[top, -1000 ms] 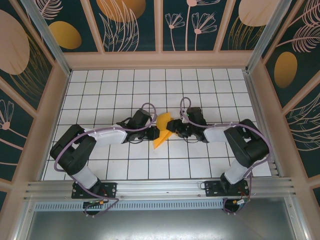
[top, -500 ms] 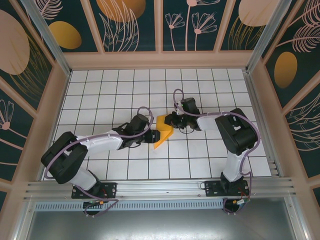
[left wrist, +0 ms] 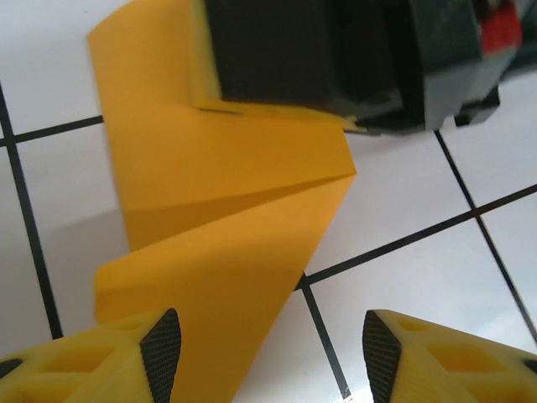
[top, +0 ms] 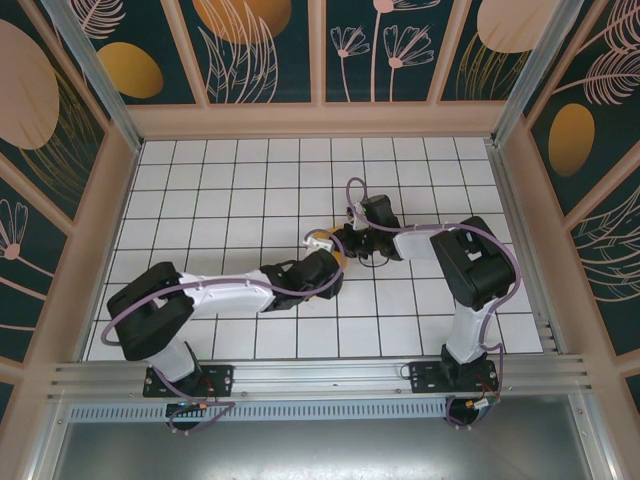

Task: Fold a paper plane with a square sheet of paper (pick it up from the middle)
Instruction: Fourth fold the wing at the center of the table.

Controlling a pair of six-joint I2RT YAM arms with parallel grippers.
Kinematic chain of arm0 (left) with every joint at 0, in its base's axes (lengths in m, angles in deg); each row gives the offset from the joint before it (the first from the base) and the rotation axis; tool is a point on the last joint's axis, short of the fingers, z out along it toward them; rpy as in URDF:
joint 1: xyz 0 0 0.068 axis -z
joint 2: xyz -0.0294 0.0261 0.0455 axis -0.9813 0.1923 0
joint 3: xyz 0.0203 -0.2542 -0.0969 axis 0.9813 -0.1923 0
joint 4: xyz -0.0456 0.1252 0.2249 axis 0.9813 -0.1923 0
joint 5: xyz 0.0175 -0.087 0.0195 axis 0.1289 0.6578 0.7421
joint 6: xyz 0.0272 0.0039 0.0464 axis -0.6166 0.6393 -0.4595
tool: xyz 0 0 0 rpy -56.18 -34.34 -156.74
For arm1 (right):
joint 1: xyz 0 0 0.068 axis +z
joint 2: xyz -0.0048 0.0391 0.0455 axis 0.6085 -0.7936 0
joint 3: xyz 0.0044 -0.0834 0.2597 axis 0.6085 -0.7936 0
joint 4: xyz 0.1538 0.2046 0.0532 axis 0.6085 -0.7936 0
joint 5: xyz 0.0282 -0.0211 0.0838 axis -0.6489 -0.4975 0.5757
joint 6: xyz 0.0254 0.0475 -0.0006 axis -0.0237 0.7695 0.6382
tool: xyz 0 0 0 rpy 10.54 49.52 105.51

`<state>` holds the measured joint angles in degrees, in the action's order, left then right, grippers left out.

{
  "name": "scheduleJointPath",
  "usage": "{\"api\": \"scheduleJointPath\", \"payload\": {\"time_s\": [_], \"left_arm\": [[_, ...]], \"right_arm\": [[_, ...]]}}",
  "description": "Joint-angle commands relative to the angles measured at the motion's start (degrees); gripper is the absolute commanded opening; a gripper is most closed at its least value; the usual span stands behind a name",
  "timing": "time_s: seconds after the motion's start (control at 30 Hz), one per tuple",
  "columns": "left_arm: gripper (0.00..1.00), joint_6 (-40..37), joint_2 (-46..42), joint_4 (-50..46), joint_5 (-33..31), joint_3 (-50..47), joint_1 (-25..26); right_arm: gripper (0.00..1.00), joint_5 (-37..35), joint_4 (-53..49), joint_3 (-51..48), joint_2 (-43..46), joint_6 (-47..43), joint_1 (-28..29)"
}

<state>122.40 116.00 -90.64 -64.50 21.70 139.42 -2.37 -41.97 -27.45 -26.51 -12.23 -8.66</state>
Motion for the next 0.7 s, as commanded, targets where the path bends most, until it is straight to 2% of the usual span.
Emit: {"api": "scheduleJointPath", "payload": {"time_s": [0.0, 0.3, 0.67], "left_arm": [[0.63, 1.4, 3.0, -4.3, -6.1, 2.2, 1.3], [0.61, 3.6, 6.6, -4.7, -8.7, 2.8, 1.8], [0.48, 5.1, 6.3, -5.1, -10.8, 2.0, 2.0]], "right_arm": [[0.16, 1.7, -1.4, 2.2, 0.0, 0.2, -0.5], [0.17, 1.9, -1.7, 2.7, 1.6, 1.6, -0.5], [0.18, 1.7, -2.9, 3.3, 2.2, 1.4, -0.6]]}}
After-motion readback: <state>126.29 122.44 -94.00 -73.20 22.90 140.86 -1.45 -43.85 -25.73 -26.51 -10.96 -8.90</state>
